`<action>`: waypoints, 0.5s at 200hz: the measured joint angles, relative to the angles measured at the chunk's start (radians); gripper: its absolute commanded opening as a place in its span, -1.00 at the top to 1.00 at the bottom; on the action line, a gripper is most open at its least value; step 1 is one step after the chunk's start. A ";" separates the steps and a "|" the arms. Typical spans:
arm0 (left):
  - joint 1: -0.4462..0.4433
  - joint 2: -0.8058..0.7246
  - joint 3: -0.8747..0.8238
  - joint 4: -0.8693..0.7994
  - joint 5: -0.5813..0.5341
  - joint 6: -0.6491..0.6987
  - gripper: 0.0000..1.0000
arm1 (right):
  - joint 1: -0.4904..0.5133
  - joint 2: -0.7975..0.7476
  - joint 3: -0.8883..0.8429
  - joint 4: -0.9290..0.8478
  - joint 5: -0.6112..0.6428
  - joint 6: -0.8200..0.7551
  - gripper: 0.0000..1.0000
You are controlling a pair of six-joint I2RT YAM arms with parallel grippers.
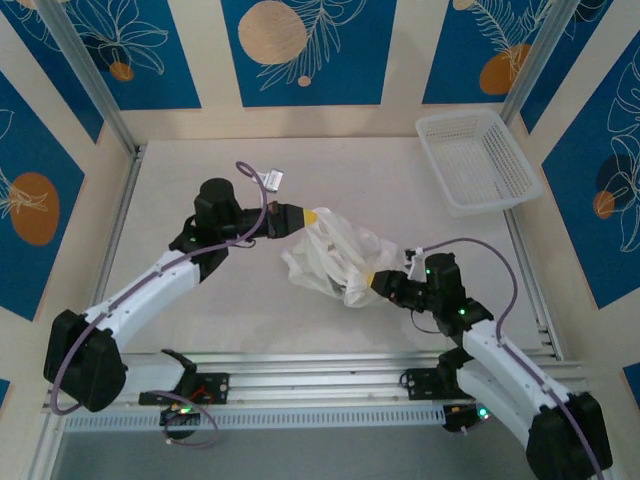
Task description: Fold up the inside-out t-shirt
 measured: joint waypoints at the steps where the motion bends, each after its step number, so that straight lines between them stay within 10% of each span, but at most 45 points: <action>1: -0.001 -0.001 0.002 -0.007 -0.001 0.007 1.00 | 0.002 -0.006 0.001 -0.006 0.003 0.000 -0.04; 52: -0.050 -0.019 0.012 -0.185 -0.024 0.149 1.00 | 0.330 -0.278 0.167 -0.113 0.286 -0.267 -0.40; 100: -0.072 -0.019 0.034 -0.251 -0.031 0.199 1.00 | 0.521 0.144 0.349 0.049 0.426 -0.703 -0.34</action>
